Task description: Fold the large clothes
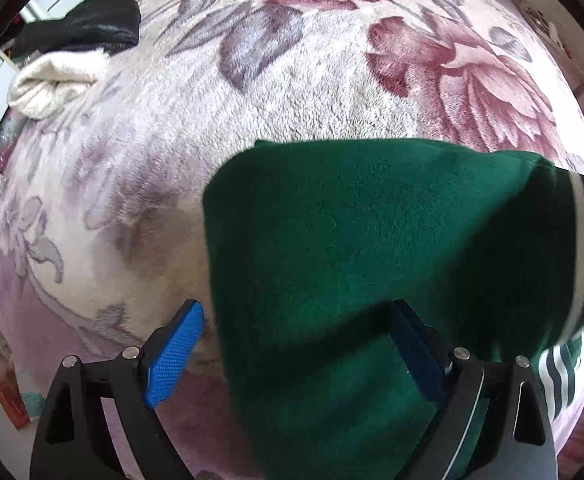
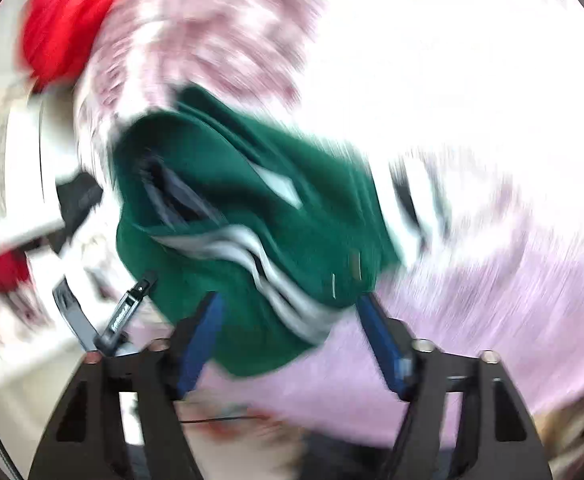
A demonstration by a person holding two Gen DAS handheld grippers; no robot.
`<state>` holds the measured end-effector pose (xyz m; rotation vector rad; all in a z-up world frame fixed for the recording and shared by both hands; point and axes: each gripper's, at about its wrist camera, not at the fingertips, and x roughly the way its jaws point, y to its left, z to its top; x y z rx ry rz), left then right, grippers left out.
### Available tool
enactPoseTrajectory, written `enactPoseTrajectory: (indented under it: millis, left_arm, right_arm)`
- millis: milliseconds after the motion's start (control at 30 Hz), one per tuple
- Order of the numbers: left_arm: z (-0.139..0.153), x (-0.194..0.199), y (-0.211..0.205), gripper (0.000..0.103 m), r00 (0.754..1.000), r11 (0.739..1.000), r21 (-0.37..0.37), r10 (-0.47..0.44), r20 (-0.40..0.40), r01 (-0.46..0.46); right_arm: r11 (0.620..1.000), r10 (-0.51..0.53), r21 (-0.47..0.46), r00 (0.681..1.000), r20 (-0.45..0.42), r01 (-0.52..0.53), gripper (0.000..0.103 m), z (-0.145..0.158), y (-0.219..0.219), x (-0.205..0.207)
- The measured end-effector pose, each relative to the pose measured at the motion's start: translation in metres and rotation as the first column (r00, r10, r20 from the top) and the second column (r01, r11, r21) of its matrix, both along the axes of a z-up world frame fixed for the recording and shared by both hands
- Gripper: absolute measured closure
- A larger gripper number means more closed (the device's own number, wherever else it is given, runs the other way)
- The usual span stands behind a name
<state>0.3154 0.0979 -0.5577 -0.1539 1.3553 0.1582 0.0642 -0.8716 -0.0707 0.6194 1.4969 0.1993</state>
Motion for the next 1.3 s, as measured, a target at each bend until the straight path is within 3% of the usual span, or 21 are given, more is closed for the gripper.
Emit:
enactPoseTrajectory:
  millis: [100,133,233,267,300,333,433,533,667,767,833,867,900,933,967,1133,1200,1233,1267,1300]
  left_arm:
    - [-0.005,0.0,0.0,0.008,1.0,1.0,-0.015,0.019,0.013,-0.019]
    - [-0.007,0.0,0.0,0.008,1.0,1.0,-0.02,0.024,0.019,-0.023]
    - [-0.014,0.0,0.0,0.0,0.999,0.999,-0.035,0.041,0.016,-0.041]
    - [-0.017,0.0,0.001,0.0,0.998,0.997,-0.053,0.053,0.017,-0.052]
    - [-0.018,0.001,0.002,0.0,0.998,0.997,-0.06,0.058,0.015,-0.057]
    - [-0.019,0.002,0.003,0.0,0.998,0.996,-0.064,0.061,0.013,-0.06]
    - [-0.018,0.002,0.003,0.0,0.998,0.994,-0.097,0.06,0.03,-0.057]
    - [-0.016,0.005,-0.003,0.0,0.999,0.997,-0.075,0.036,0.023,-0.035]
    - [-0.017,0.006,-0.001,0.0,0.999,0.996,-0.076,0.047,0.003,-0.046]
    - [-0.015,0.005,0.002,0.0,0.998,0.994,-0.093,0.056,-0.021,-0.057]
    - [-0.008,0.004,0.002,0.0,0.997,0.993,-0.1,0.06,-0.041,-0.064]
    - [-0.004,0.003,0.0,0.0,0.997,0.992,-0.105,0.059,-0.041,-0.063]
    - [0.001,0.002,-0.002,0.0,0.998,0.993,-0.106,0.057,-0.034,-0.06]
    - [0.01,0.0,-0.005,0.0,0.998,0.994,-0.101,0.051,-0.024,-0.053]
    - [0.016,-0.002,-0.008,0.0,0.999,0.994,-0.096,0.045,-0.016,-0.046]
    - [0.035,-0.007,-0.023,0.0,1.0,0.996,-0.085,0.017,0.001,-0.017]
    - [0.034,-0.007,-0.028,0.0,1.0,0.996,-0.083,0.01,-0.006,-0.01]
    - [0.033,-0.008,-0.03,0.0,1.0,0.997,-0.082,0.008,-0.012,-0.008]
    - [0.031,-0.007,-0.031,0.0,1.0,0.997,-0.079,0.004,-0.022,-0.005]
    - [0.029,-0.008,-0.032,0.0,1.0,0.997,-0.074,0.001,-0.031,-0.004]
  right_arm:
    - [0.986,0.144,0.062,0.982,0.122,-0.153,0.028,0.015,0.031,0.054]
    - [0.978,0.169,0.1,0.978,0.12,-0.181,0.028,0.018,0.052,0.075]
    - [0.943,0.285,0.18,0.958,0.0,-0.281,0.028,-0.016,0.109,0.11]
    - [0.935,0.31,0.184,0.951,-0.014,-0.302,0.033,-0.025,0.12,0.115]
    - [0.934,0.326,0.159,0.945,-0.015,-0.32,0.074,-0.033,0.129,0.12]
    - [0.934,0.34,0.125,0.94,-0.033,-0.333,0.102,-0.04,0.135,0.125]
    - [0.97,0.244,0.01,0.969,-0.026,-0.244,0.1,-0.035,0.13,0.143]
    - [0.987,0.163,0.006,0.985,-0.058,-0.163,0.1,-0.039,0.104,0.149]
    - [0.966,0.256,-0.02,0.964,-0.074,-0.258,0.1,-0.039,0.121,0.148]
    - [0.963,0.268,0.011,0.961,-0.065,-0.268,0.098,-0.025,0.121,0.143]
    - [0.963,0.268,-0.039,0.963,-0.013,-0.268,0.085,-0.004,0.115,0.14]
    - [0.958,0.278,-0.072,0.96,0.011,-0.277,0.059,0.004,0.112,0.138]
    - [0.953,0.294,-0.091,0.955,0.032,-0.29,0.027,0.009,0.112,0.137]
    - [0.948,0.307,-0.098,0.951,0.045,-0.301,0.014,0.012,0.109,0.134]
    - [0.943,0.323,-0.101,0.945,0.051,-0.317,0.01,0.012,0.109,0.132]
    - [0.927,0.372,-0.056,0.927,0.04,-0.37,0.01,-0.017,0.123,0.135]
    - [0.91,0.41,-0.084,0.911,0.032,-0.406,0.011,-0.034,0.134,0.143]
    - [0.906,0.41,-0.131,0.911,0.041,-0.402,0.014,-0.04,0.139,0.146]
    - [0.909,0.402,-0.143,0.914,0.061,-0.391,0.046,-0.043,0.14,0.147]
    - [0.92,0.384,-0.103,0.922,0.049,-0.378,0.099,-0.048,0.142,0.148]
